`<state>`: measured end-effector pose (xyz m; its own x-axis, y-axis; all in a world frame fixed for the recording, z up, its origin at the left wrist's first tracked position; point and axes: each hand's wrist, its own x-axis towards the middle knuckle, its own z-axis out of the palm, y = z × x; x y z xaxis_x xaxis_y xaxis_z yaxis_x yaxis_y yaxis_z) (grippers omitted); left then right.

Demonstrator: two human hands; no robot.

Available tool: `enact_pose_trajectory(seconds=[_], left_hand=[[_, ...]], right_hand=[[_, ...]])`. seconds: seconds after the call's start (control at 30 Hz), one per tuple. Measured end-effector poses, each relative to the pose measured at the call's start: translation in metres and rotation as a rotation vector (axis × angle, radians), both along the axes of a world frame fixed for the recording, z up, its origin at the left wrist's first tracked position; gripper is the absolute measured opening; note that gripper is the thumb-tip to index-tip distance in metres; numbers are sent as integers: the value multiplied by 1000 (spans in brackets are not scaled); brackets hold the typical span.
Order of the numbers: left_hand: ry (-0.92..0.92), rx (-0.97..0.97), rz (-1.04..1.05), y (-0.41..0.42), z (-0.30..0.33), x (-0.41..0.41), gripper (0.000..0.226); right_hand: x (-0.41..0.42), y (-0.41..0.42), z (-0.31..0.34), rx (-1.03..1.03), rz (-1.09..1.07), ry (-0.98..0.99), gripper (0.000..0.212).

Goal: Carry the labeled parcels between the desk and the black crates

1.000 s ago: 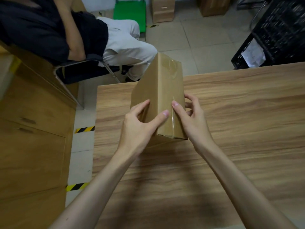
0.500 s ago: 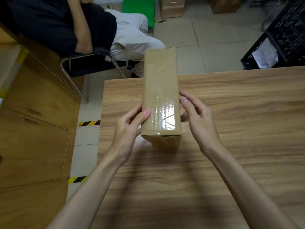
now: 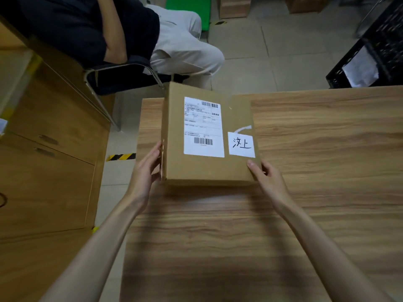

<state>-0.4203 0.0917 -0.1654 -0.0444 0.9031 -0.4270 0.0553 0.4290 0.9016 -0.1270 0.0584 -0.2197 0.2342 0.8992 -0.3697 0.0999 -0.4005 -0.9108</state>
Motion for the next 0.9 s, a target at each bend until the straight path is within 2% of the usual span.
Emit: enact_pose_trajectory(seconds=[0.13,0.2,0.27,0.47,0.6,0.73,0.8,0.9], left_hand=[[160,-43,-118,-7,-27,2,43],[272,-54,-188,-12,-42,2,36],[326,-15,-158,-16,-52,5,34],[235,26,8,-22,-59,12,12],[249,43,62,-27,-63,18,24],[214,129,63,-28,-28,21,29],[203,200,59,-24,11,25,38],[194,310,68,-17,82,29,39]], right_hand=[[3,-10,-9,77,54,-135,11],[1,-15,-12,117,81,-192,23],[-4,-18,-13,98,63,-159,27],[-9,-20,-14,80,-8,-28,30],[-10,-21,-9,97,-34,30,28],[-9,-20,21,159,-22,38,25],[-11,-15,54,208,-31,60,26],[-14,-4,120,324,-38,91,28]])
